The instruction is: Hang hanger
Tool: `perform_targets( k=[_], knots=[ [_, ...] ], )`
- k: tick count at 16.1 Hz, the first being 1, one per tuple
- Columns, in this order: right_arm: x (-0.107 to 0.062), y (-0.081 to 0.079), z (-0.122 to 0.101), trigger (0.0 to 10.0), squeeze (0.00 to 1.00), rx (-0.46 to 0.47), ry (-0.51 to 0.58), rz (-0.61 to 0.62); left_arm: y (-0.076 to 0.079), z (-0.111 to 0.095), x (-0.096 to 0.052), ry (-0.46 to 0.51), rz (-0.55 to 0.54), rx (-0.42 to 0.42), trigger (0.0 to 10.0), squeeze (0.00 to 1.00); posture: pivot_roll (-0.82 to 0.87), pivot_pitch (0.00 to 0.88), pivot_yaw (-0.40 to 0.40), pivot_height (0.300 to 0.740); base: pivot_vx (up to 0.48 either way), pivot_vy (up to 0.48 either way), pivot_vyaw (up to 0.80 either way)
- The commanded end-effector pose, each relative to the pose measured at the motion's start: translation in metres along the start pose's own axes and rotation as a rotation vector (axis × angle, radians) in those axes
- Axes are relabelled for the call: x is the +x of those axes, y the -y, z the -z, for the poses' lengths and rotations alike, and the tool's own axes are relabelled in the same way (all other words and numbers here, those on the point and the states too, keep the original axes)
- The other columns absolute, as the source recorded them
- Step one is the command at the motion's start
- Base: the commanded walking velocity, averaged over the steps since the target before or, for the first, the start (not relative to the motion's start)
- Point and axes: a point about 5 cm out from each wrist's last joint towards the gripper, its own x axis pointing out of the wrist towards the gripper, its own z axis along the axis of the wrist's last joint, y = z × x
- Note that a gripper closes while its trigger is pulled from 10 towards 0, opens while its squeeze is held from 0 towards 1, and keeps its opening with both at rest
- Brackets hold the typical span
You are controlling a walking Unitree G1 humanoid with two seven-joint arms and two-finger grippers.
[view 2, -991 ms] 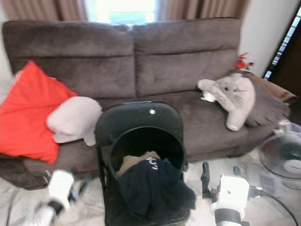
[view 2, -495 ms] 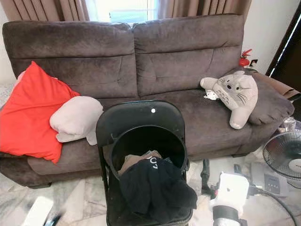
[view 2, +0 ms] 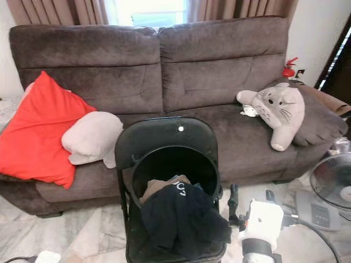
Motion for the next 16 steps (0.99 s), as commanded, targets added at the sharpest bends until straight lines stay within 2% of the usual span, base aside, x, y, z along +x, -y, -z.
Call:
perform_targets(
  k=[1, 7, 16],
  knots=[
    [0.002, -0.002, 0.000, 10.0, 0.00, -0.008, 0.004, -0.009, 0.001, 0.003, -0.001, -0.009, 0.008, -0.014, 10.0, 0.00, -0.05, 0.000, 0.047, 0.740, 0.000, 0.000, 0.00],
    [0.000, -0.005, 0.002, 10.0, 0.00, -0.004, 0.002, -0.016, 0.016, 0.013, -0.003, -0.029, 0.056, -0.028, 10.0, 0.00, -0.06, 0.000, 0.063, 0.740, 0.000, 0.000, 0.00],
    [0.003, -0.009, 0.004, 10.0, 0.00, -0.002, -0.008, -0.020, 0.016, 0.010, -0.001, -0.022, 0.056, -0.034, 10.0, 0.00, -0.05, 0.000, 0.059, 0.740, 0.000, 0.000, 0.00]
  ],
)
